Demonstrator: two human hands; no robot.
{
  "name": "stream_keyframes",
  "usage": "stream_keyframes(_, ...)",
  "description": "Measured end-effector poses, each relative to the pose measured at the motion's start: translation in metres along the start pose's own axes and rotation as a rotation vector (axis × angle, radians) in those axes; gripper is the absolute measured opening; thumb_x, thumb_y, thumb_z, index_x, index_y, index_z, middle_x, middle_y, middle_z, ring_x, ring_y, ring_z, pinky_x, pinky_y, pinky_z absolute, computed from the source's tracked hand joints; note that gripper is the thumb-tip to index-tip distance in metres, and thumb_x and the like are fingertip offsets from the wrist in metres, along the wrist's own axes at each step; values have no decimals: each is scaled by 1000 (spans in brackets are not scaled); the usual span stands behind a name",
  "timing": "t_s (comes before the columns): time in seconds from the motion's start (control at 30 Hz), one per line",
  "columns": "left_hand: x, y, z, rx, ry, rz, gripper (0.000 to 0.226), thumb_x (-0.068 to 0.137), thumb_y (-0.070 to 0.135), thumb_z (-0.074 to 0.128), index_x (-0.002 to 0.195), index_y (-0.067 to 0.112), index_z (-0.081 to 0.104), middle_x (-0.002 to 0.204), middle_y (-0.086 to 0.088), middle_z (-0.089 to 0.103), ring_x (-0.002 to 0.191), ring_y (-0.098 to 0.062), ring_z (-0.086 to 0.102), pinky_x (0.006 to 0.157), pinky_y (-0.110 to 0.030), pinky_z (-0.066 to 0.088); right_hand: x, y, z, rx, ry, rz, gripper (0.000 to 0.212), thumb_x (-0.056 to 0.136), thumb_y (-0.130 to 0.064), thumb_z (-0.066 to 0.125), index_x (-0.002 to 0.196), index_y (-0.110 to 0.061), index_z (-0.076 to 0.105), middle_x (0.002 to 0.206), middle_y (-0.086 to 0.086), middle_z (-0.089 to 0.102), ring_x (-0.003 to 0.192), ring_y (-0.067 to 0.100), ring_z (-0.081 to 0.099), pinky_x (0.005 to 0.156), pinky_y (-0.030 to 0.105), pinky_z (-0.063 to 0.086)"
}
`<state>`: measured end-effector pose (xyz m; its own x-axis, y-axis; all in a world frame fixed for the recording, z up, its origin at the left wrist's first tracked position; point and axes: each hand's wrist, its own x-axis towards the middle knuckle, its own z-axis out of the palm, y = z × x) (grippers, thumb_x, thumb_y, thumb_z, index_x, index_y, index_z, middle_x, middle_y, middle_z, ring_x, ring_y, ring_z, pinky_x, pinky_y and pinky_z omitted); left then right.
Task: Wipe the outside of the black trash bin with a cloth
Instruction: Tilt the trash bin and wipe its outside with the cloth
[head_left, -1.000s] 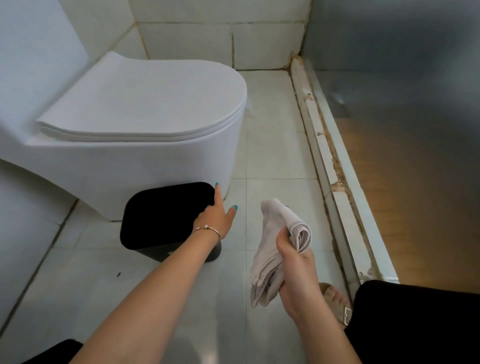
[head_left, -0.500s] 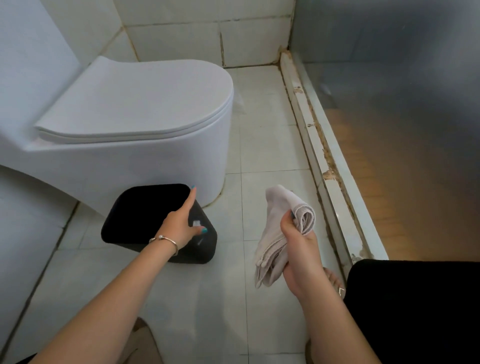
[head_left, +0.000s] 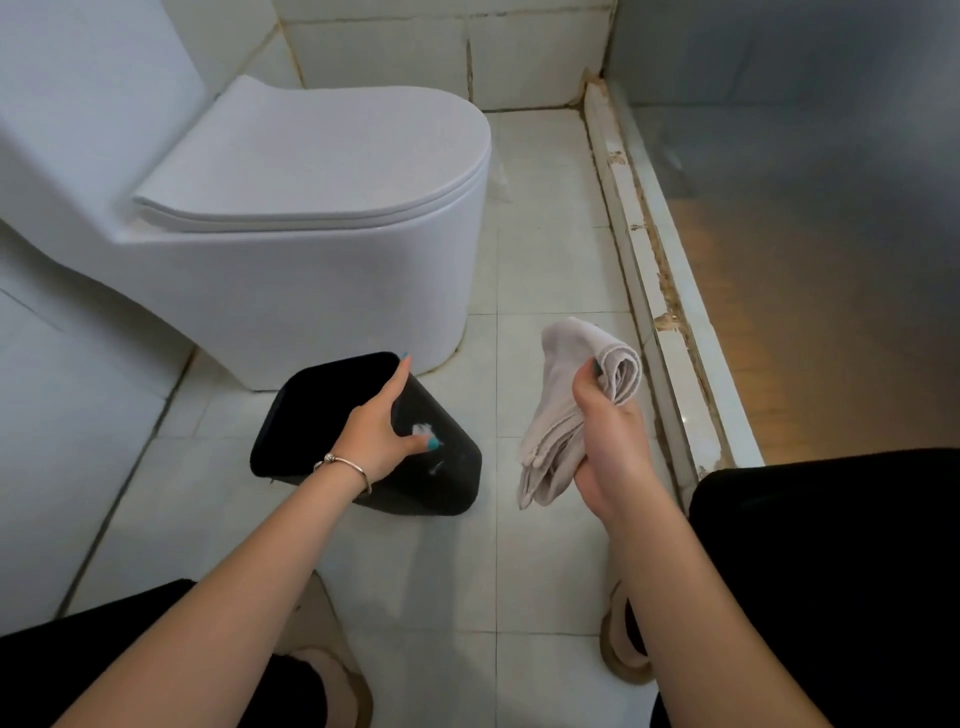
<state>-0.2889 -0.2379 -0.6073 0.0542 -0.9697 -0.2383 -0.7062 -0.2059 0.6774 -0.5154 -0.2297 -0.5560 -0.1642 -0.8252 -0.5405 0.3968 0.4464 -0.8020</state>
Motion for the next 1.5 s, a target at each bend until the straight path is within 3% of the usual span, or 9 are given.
stream_keyframes(0.23, -18, 0, 5, -150, 80, -44, 101, 77, 15, 78, 152, 33, 13, 151, -2, 34, 139, -21, 32, 111, -33, 28, -5, 0, -7, -52, -34, -20, 18, 95, -38, 57, 111, -33, 54, 123, 4, 61, 116, 25, 58, 105, 49, 44)
stream_keyframes(0.33, -26, -8, 8, -252, 125, -109, 104, 75, 19, 80, 152, 32, 12, 153, 1, 31, 140, -20, 30, 112, -35, 29, -4, 6, -13, -86, -10, -7, 4, 95, -37, 57, 98, -36, 55, 113, 1, 63, 113, 24, 59, 104, 48, 45)
stream_keyframes(0.47, -39, -11, 14, -365, 155, -140, 108, 73, 20, 82, 152, 32, 9, 156, 3, 25, 143, -18, 23, 112, -34, 26, -1, 17, -19, -159, 30, 18, 15, 96, -36, 55, 109, -30, 50, 102, -2, 62, 103, 23, 60, 103, 47, 46)
stream_keyframes(0.63, -53, -7, 19, -306, 9, -84, 131, 66, 21, 87, 150, 37, -11, 157, 3, 18, 141, -16, 24, 106, -25, 27, 0, 26, -20, -169, 34, 46, 13, 96, -33, 55, 107, -27, 52, 104, 3, 63, 103, 25, 61, 101, 48, 47)
stream_keyframes(0.73, -59, -8, 22, -210, -80, -60, 135, 68, 20, 86, 144, 43, -24, 155, -2, 23, 126, -15, 44, 100, -26, 39, 1, 27, -22, -146, 38, 51, 5, 96, -31, 56, 99, -29, 53, 109, 5, 64, 104, 26, 62, 101, 47, 47)
stream_keyframes(0.83, -61, -8, 24, -154, -66, -41, 131, 73, 17, 82, 143, 43, -26, 147, -6, 37, 103, -12, 52, 89, -24, 44, 2, 28, -24, -137, 38, 43, 16, 96, -32, 56, 110, -25, 54, 109, 4, 65, 107, 25, 62, 102, 47, 47)
stream_keyframes(1.0, -58, -11, 24, -110, 49, -105, 123, 78, 18, 78, 145, 40, -23, 124, -7, 57, 91, -17, 59, 84, -29, 49, 5, 31, -28, -173, 38, 24, 27, 96, -35, 55, 120, -23, 52, 109, 4, 63, 103, 24, 61, 99, 44, 48)
stream_keyframes(1.27, -62, -12, 37, -217, 29, 14, 122, 73, 22, 82, 146, 47, -12, 139, 0, 46, 113, -13, 53, 95, -23, 43, 20, 55, -11, -323, 29, 71, 42, 95, -39, 56, 130, -17, 52, 118, 8, 62, 108, 24, 59, 98, 40, 46)
stream_keyframes(1.5, -55, -12, 43, -190, -36, 9, 130, 73, 20, 81, 131, 62, -28, 100, -9, 66, 76, -15, 66, 79, -34, 56, 28, 85, 15, -435, -86, 3, 48, 96, -36, 55, 141, -22, 46, 133, 0, 57, 118, 16, 52, 107, 33, 39)
